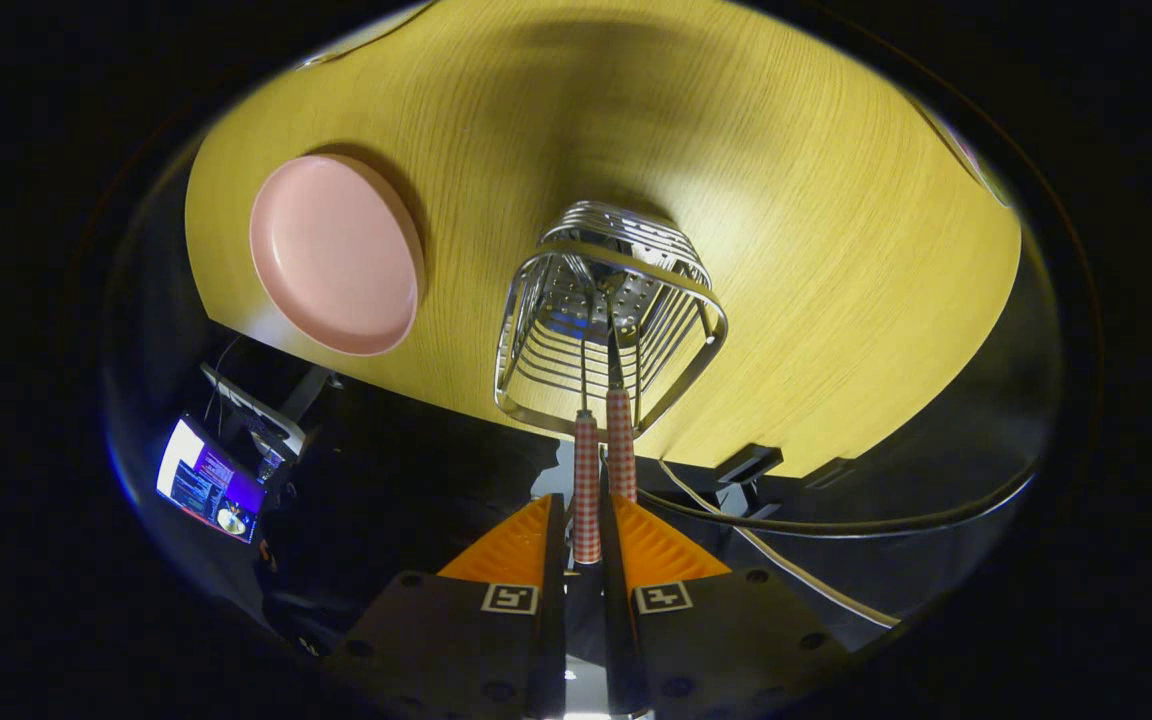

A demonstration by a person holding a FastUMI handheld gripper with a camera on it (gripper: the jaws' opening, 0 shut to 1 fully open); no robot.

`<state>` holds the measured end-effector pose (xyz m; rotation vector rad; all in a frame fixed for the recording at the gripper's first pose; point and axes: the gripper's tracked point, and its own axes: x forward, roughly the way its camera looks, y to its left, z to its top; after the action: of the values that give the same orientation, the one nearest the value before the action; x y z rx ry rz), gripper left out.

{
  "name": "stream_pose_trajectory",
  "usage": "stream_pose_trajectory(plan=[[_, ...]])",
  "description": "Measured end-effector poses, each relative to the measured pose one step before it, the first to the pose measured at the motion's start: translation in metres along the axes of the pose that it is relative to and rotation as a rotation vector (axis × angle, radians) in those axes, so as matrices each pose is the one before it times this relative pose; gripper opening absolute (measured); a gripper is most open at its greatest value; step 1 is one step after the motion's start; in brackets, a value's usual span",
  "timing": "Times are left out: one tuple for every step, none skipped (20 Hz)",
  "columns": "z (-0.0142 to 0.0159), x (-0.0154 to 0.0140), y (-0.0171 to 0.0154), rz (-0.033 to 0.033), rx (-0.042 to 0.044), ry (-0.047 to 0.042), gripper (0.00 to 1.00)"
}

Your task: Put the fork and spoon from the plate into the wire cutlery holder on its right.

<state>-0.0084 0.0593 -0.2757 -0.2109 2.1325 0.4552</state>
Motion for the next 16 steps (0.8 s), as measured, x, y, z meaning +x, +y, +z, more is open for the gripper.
stream_pose_trajectory(plan=[[0.0016, -0.00279, 0.00002, 0.00384, -0.00652, -0.02796, 0.22], [0.00095, -0.00366, 0.00017, 0.00921, -0.00455, -0.0309, 0.23], [-0.00001, -0.00052, 0.00179, 0.01198, -0.0029, -0.0357, 0.23], [0.00082, -0.00236, 0.00078, 0.00716, -0.00872, -0.0376, 0.28], [0.00044, -0.00271, -0.00153, 0.00823, -0.00711, -0.04106, 0.31], [-0.00075, -0.00306, 0.00113, 0.01562, -0.00405, -0.04065, 0.39], [-0.00049, -0.00289, 0.00149, 0.0126, 0.00241, -0.04639, 0.4], [0.00023, -0.00295, -0.00003, 0.00786, 0.00409, -0.04935, 0.4], [-0.00009, -0.00467, 0.00039, 0.00387, 0.00116, -0.04881, 0.4], [-0.00183, -0.00386, 0.00107, 0.0094, 0.00094, -0.0471, 0.47], [-0.00249, -0.00475, 0.00109, 0.00193, -0.00087, -0.04597, 0.56], [-0.00206, -0.00273, 0.00105, 0.0086, -0.00052, -0.05149, 0.71], [-0.00261, -0.00315, 0.00277, 0.00707, 0.00353, -0.05427, 0.74], [0.00092, -0.00547, 0.0017, -0.0025, -0.00027, -0.06057, 0.75], [0.00182, -0.00635, 0.00277, -0.0056, -0.00135, -0.06108, 0.81], [0.00105, -0.00532, -0.0002, -0.00822, -0.0062, -0.05439, 1.0]])
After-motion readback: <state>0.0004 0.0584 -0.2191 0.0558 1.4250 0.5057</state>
